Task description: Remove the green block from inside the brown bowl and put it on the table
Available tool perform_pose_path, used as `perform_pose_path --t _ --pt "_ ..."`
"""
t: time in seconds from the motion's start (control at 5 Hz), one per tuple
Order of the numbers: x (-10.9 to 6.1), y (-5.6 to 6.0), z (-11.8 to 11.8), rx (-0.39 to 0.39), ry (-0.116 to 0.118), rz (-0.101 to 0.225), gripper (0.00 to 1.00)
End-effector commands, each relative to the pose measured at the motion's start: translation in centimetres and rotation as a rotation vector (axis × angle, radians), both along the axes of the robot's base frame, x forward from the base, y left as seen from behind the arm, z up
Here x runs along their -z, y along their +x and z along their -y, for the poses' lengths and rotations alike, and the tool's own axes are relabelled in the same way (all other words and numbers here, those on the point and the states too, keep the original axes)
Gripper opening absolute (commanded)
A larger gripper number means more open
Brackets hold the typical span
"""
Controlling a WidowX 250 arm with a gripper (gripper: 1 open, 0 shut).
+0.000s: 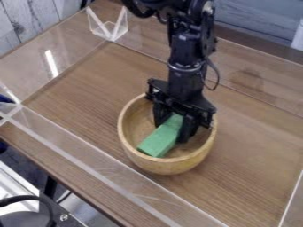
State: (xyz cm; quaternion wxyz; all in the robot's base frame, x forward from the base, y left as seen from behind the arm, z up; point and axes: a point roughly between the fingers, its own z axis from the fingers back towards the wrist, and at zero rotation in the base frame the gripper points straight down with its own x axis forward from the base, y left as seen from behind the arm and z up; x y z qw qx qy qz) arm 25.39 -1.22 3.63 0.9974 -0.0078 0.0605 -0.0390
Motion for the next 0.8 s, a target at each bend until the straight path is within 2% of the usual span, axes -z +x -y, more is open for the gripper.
perform_pose_path --t 0.0,0.2,0.6 --pt "-3.1 1.4 0.4 0.009 0.019 0.11 0.0" --pt "-4.7 1.5 0.5 0.005 0.061 0.111 0.0" --pt "-5.4 1.5 0.7 0.01 0.026 0.137 0.0"
